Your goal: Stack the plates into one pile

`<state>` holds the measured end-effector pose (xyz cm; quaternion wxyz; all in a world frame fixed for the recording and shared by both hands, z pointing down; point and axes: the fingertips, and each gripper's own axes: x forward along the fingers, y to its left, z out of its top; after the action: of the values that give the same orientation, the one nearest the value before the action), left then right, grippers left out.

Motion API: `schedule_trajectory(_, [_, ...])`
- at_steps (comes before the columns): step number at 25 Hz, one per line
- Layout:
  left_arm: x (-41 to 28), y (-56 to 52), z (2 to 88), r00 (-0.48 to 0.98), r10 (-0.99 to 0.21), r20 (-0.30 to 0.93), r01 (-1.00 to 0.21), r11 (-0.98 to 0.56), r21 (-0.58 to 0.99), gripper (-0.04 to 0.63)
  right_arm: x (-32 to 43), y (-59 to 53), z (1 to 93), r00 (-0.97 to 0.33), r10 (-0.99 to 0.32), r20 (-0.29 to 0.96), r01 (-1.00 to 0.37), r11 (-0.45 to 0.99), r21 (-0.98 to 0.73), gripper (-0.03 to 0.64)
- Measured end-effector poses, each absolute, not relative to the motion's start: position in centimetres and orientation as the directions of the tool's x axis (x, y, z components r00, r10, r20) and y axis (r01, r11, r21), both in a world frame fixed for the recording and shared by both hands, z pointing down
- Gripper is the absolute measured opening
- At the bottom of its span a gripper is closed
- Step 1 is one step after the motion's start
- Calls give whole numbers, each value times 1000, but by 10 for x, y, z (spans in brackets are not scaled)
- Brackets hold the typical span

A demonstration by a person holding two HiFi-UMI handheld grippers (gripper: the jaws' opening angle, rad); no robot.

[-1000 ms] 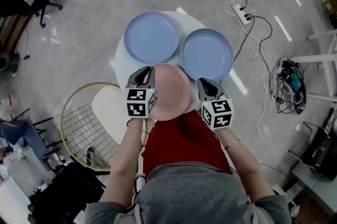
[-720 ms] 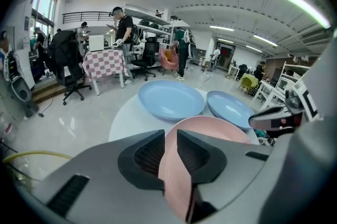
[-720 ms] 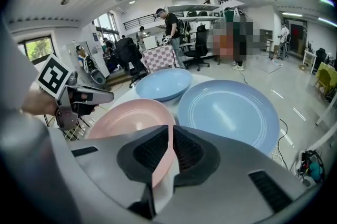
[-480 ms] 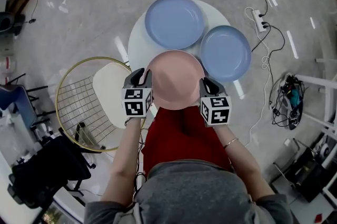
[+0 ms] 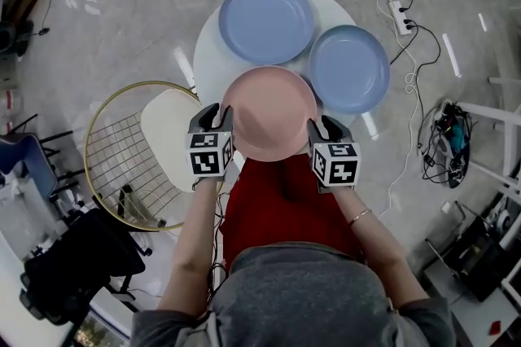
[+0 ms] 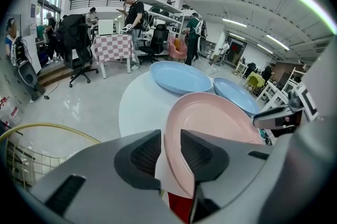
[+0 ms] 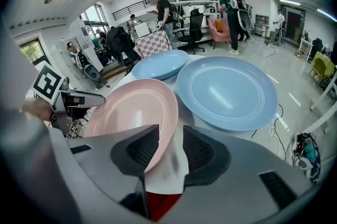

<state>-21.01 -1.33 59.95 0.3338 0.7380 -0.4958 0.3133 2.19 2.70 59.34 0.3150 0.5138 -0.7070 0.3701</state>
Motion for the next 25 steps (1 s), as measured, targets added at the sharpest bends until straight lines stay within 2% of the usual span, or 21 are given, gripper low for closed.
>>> schedule_trajectory(12, [-202, -9, 621, 331, -464, 822, -934, -287, 214, 130, 23, 36, 617, -269, -429, 862, -963, 144, -229, 135])
schedule_trajectory(15, [-205, -11, 623, 326, -464, 824, -936, -281, 212, 111, 18, 35, 619, -270, -426, 863, -962, 147, -228, 129])
schedule_trajectory(20, [-207, -12, 623, 313, -466, 827, -943, -258, 212, 62, 20, 33, 616, -255, -435, 863, -966, 151, -210, 81])
schedule_trajectory(25, [-213, -8, 620, 301, -464, 833, -950, -218, 222, 54, 14, 35, 613, -253, -426, 868, -966, 160, -203, 78])
